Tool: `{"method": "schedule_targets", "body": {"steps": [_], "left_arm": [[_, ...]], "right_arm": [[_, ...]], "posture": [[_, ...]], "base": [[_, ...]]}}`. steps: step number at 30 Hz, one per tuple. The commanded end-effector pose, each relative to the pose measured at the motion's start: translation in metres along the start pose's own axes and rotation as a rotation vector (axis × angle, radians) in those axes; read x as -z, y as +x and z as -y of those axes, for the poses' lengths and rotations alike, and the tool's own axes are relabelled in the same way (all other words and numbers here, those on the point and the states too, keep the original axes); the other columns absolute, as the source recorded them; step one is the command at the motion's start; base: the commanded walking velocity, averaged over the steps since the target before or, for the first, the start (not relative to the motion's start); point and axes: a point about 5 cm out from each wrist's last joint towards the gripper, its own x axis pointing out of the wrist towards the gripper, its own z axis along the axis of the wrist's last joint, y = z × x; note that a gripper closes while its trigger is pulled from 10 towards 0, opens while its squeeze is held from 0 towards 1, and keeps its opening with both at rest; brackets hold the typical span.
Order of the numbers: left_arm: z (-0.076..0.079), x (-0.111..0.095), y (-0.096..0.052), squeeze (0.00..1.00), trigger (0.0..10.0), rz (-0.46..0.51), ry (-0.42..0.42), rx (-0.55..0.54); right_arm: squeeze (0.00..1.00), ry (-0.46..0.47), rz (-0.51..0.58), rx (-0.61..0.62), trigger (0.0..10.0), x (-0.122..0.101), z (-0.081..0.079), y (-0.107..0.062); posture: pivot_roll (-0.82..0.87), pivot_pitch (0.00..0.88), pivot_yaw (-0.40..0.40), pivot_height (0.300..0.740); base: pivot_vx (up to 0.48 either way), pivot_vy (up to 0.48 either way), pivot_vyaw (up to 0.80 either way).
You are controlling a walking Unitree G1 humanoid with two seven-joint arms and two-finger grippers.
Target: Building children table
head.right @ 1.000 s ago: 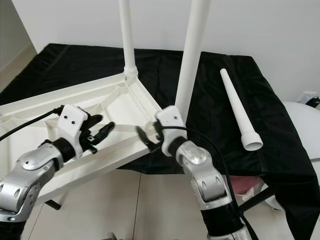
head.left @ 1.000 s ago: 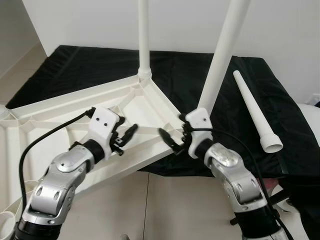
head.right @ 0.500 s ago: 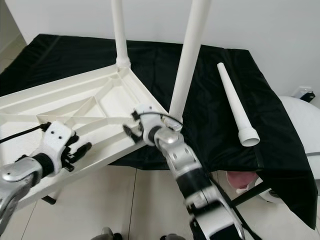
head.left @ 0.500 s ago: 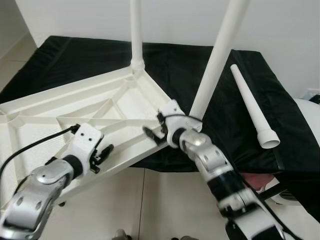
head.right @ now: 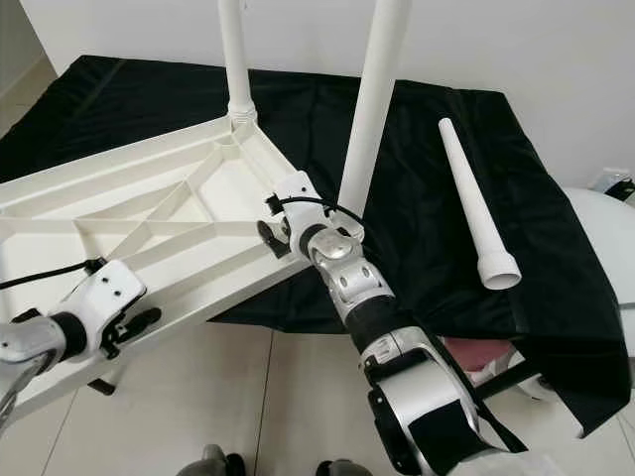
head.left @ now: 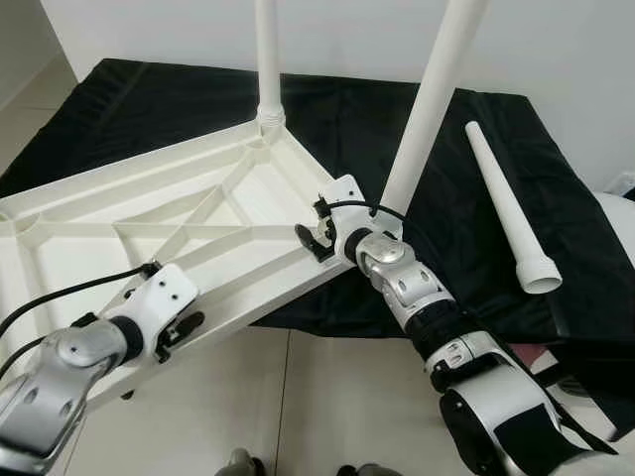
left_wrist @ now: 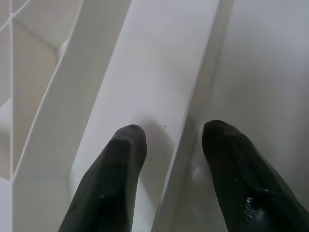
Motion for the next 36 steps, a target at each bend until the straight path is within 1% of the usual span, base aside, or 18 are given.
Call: {"method": "schedule_targets", "body": {"steps": [1,2,4,8,10,12,14,15,17,19,21,24,25,26,28,32,34,36], "left_arm": [[-0.004,0.021,0.018,0.0,10.0,-0.116,-0.02,-0.079],[-0.004,0.021,0.018,0.0,10.0,-0.116,-0.02,-0.079],[-0.021,0.006,0.04,0.0,10.0,-0.092,-0.012,-0.154],[-0.025,0.001,0.044,0.0,10.0,-0.083,-0.002,-0.168],[-0.031,-0.007,0.052,0.0,10.0,-0.067,0.011,-0.188],[-0.041,-0.026,0.065,0.0,10.0,-0.03,0.033,-0.222],[-0.041,-0.026,0.065,0.0,10.0,-0.03,0.033,-0.222],[-0.044,-0.037,0.072,0.0,10.0,-0.009,0.043,-0.226],[-0.046,-0.045,0.077,0.0,10.0,0.009,0.046,-0.231],[-0.05,-0.057,0.087,0.0,10.0,0.032,0.051,-0.257],[-0.05,-0.057,0.087,0.0,10.0,0.032,0.051,-0.257],[-0.06,-0.073,0.091,0.0,10.0,0.092,0.036,-0.334],[-0.06,-0.073,0.091,0.0,10.0,0.092,0.036,-0.334],[-0.065,-0.08,0.089,0.0,10.0,0.133,0.021,-0.363],[-0.068,-0.085,0.088,0.0,10.0,0.161,0.009,-0.38],[-0.074,-0.091,0.083,0.0,10.0,0.206,0.006,-0.385],[-0.074,-0.095,0.076,0.0,10.0,0.25,0.047,-0.367],[-0.071,-0.102,0.06,0.0,10.0,0.348,0.1,-0.298]], "right_arm": [[0.0,0.008,-0.13,0.048,10.0,0.036,0.012,-0.009],[0.0,0.008,-0.13,0.048,10.0,0.036,0.012,-0.009],[0.0,0.011,-0.162,0.123,10.0,0.049,0.035,-0.021],[0.0,0.011,-0.166,0.142,10.0,0.052,0.04,-0.024],[0.0,0.019,-0.169,0.173,10.0,0.055,0.048,-0.029],[0.0,0.042,-0.17,0.233,10.0,0.059,0.061,-0.041],[0.0,0.042,-0.17,0.233,10.0,0.059,0.061,-0.041],[0.0,0.056,-0.163,0.254,10.0,0.06,0.064,-0.048],[0.0,0.068,-0.152,0.251,10.0,0.058,0.062,-0.052],[0.0,0.078,-0.131,0.18,10.0,0.054,0.043,-0.056],[0.0,0.078,-0.131,0.18,10.0,0.054,0.043,-0.056],[0.0,0.058,-0.106,0.034,10.0,0.048,0.009,-0.064],[0.0,0.058,-0.106,0.034,10.0,0.048,0.009,-0.064],[0.0,0.038,-0.08,-0.023,10.0,0.043,-0.003,-0.068],[0.0,0.025,-0.061,-0.06,10.0,0.041,-0.01,-0.072],[0.0,0.037,-0.008,-0.091,10.0,0.029,-0.013,-0.072],[0.0,0.039,0.009,-0.107,10.0,0.024,-0.015,-0.07],[0.0,0.042,0.025,-0.139,10.0,0.018,-0.021,-0.068]], "posture": [[0.07,0.165,-0.044,0.74],[0.07,0.165,-0.044,0.74],[0.05,0.165,-0.039,0.74],[0.05,0.166,-0.037,0.74],[0.04,0.167,-0.032,0.74],[0.03,0.168,-0.026,0.74],[0.03,0.168,-0.026,0.74],[0.02,0.168,-0.019,0.74],[0.01,0.167,-0.013,0.74],[0.0,0.164,-0.011,0.74],[0.0,0.164,-0.011,0.74],[0.0,0.162,-0.017,0.74],[0.0,0.162,-0.017,0.74],[0.01,0.162,-0.021,0.74],[0.01,0.162,-0.021,0.74],[0.01,0.158,-0.018,0.74],[0.0,0.157,-0.017,0.74],[0.01,0.154,-0.013,0.74]], "base": [[0.0,0.0,0.0],[0.0,0.0,0.0],[0.0,0.0,0.0],[0.0,0.0,0.0],[0.0,0.0,0.0],[0.0,0.0,0.0],[0.0,0.0,0.0],[0.0,0.0,0.0],[0.0,0.0,0.0],[0.0,0.0,0.0],[0.0,0.0,0.0],[0.0,0.0,0.0],[0.0,0.0,0.0],[0.0,0.0,0.0],[0.0,0.0,0.0],[0.0,0.0,0.0],[0.0,0.0,0.0],[0.0,0.0,0.0]]}}
